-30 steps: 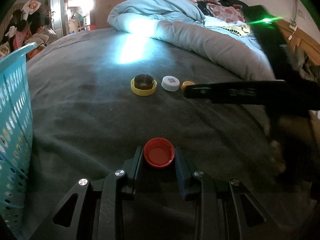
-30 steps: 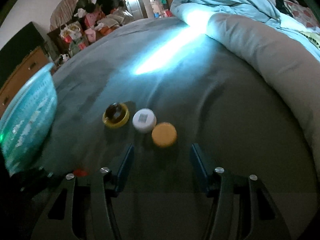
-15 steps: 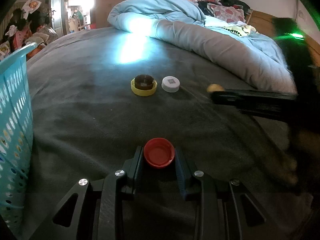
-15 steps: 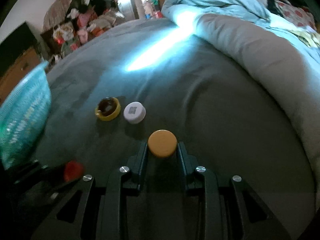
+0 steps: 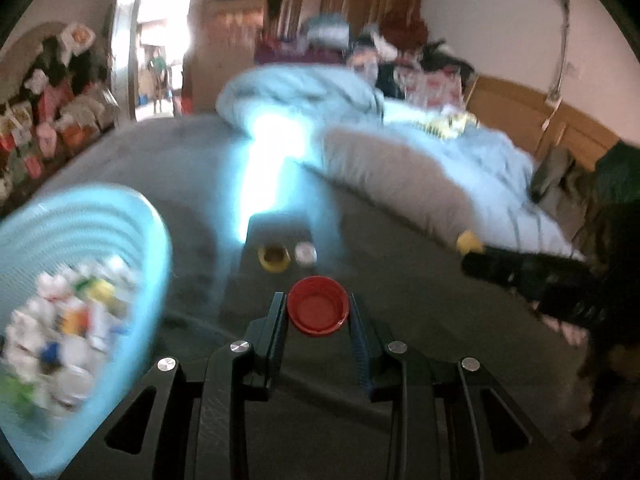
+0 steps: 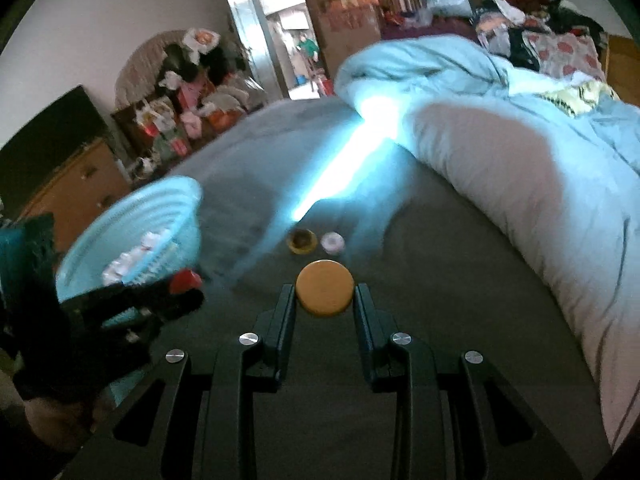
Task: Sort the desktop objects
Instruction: 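Carry the red and orange caps over the teal basket and open both tools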
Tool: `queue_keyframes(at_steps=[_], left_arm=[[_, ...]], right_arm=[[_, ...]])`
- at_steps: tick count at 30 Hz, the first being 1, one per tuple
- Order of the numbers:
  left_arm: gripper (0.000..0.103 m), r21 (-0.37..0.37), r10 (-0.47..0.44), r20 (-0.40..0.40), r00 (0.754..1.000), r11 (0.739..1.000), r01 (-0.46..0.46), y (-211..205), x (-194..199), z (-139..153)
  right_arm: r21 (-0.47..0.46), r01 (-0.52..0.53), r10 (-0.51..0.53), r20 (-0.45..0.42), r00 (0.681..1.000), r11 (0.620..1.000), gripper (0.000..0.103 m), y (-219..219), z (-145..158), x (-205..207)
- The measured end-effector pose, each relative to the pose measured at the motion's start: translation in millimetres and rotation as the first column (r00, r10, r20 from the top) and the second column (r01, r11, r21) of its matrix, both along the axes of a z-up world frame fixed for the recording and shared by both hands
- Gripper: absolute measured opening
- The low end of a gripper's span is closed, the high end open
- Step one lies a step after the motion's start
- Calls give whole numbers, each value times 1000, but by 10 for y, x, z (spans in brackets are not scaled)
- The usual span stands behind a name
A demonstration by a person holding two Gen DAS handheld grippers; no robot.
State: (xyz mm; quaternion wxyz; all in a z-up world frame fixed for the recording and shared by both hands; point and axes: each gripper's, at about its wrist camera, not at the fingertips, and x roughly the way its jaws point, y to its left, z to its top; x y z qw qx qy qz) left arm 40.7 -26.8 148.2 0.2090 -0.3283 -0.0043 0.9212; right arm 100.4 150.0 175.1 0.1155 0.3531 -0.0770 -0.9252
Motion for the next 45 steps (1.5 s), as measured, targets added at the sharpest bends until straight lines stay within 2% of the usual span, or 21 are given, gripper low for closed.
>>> queue_keyframes(at_steps=[5,9,14,19,30,35,45], left_arm=[[32,-90,97,-111,989,990,-107,-304,209,545],[32,-131,185,-142,973,970,-204,-605,267,770],[32,-160,265,-174,949,943,-292,-921,331,906],[32,-168,312,-194,930,923,-345,-1160,401,949],[32,-156,365,-182,913,906,-393,-1585,454,917],[32,-156,377,-174,910,902,-403,-1686,395,914],[32,-170,399,-108,911,895,-413,-1993,208,849]], right_arm=[[15,-50,50,-52,997,999,25,-312,328,65],[32,-87,90,-97,991,996,25,-553,552,85],[47,-122,128,-131,983,991,25,-816,752,93],[63,-155,163,-143,976,986,25,-1060,848,72],[94,-221,234,-158,959,971,25,-1550,931,33],[109,-251,265,-148,953,962,25,-1741,951,-66],[72,-295,301,-105,948,953,25,-2043,979,-310]])
